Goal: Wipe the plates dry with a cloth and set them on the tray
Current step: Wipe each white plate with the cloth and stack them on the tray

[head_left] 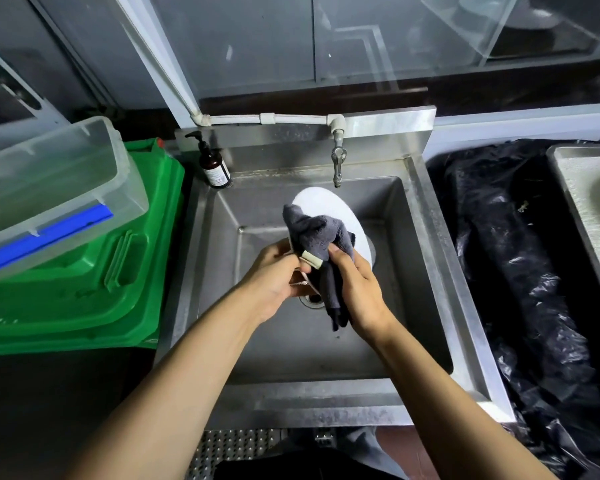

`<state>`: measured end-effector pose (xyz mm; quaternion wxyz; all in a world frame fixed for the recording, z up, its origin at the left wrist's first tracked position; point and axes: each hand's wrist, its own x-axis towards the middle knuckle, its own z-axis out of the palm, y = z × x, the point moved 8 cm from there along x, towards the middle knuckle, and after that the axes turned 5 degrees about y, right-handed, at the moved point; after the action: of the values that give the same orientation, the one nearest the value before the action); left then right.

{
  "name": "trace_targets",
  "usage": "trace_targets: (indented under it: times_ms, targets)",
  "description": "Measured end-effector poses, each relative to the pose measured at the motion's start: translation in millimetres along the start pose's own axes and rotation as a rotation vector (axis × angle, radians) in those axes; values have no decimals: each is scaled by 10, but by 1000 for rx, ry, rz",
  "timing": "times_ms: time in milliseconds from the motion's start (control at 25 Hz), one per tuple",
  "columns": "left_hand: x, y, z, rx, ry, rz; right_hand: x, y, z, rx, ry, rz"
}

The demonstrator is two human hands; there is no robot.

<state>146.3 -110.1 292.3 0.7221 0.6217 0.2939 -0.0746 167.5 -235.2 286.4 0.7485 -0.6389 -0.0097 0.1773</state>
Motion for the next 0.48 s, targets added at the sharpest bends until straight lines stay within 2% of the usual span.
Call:
trace_targets:
  times_ms: [200, 360, 480]
  targets:
    - [99, 45, -156, -119, 78, -36, -99, 101, -249, -118, 2, -67]
    - [109, 30, -187, -113, 71, -51, -83, 290, -595, -274, 162, -126]
    - [47, -44, -123, -67, 28, -59, 127, 426, -744, -405, 203, -86]
